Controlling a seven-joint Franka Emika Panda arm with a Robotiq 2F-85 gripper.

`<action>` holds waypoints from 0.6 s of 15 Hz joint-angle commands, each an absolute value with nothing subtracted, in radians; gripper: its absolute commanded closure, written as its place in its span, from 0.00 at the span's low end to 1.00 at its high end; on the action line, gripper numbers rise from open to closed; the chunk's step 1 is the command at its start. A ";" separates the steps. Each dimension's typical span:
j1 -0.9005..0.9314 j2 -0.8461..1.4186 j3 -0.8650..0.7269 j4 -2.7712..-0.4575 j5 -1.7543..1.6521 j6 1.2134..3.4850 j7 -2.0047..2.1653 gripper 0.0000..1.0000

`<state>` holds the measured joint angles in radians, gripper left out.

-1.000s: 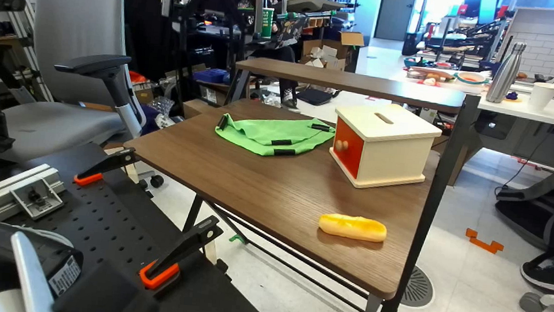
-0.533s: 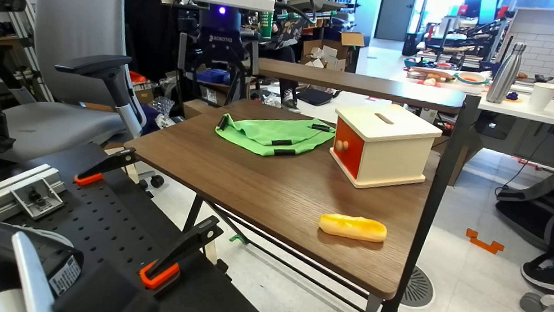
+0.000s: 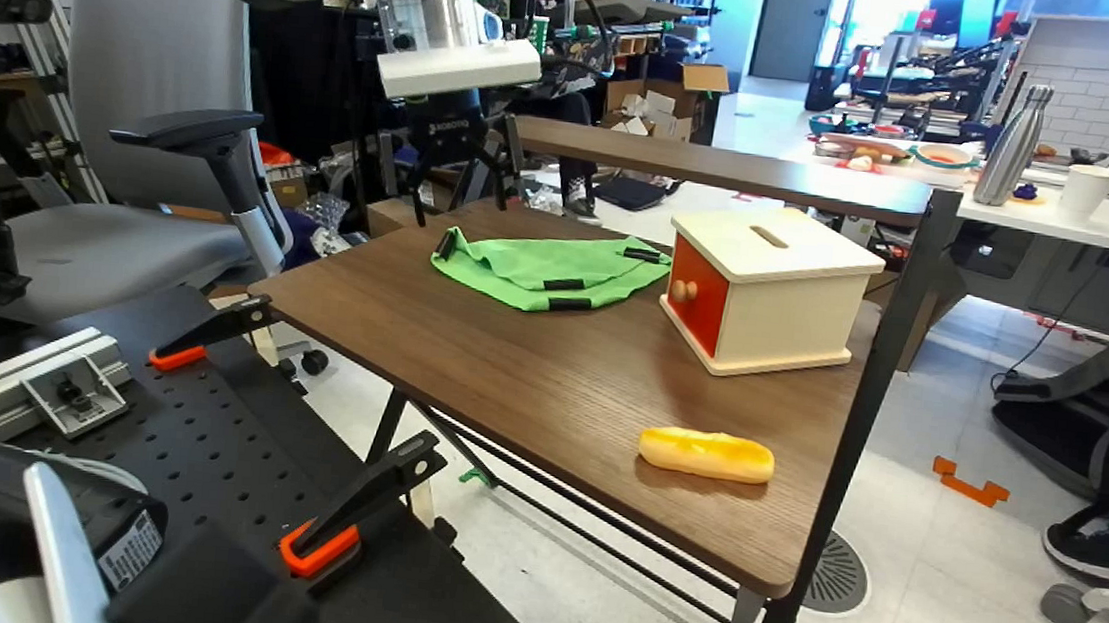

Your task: Fold the green cloth on the table

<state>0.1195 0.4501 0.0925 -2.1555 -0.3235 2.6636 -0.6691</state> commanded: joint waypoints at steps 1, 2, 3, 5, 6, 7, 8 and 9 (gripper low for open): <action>0.127 0.442 0.093 -2.176 -0.377 2.664 -0.640 0.00; 0.104 0.453 0.113 -2.171 -0.347 2.678 -0.659 0.00; 0.104 0.453 0.112 -2.174 -0.356 2.677 -0.656 0.00; 0.105 0.452 0.112 -2.174 -0.359 2.677 -0.656 0.00; 0.105 0.452 0.112 -2.174 -0.359 2.677 -0.656 0.00; 0.105 0.452 0.112 -2.174 -0.359 2.677 -0.656 0.00; 0.095 0.448 0.119 -2.170 -0.345 2.633 -0.674 0.00; 0.095 0.449 0.116 -2.172 -0.346 2.626 -0.667 0.00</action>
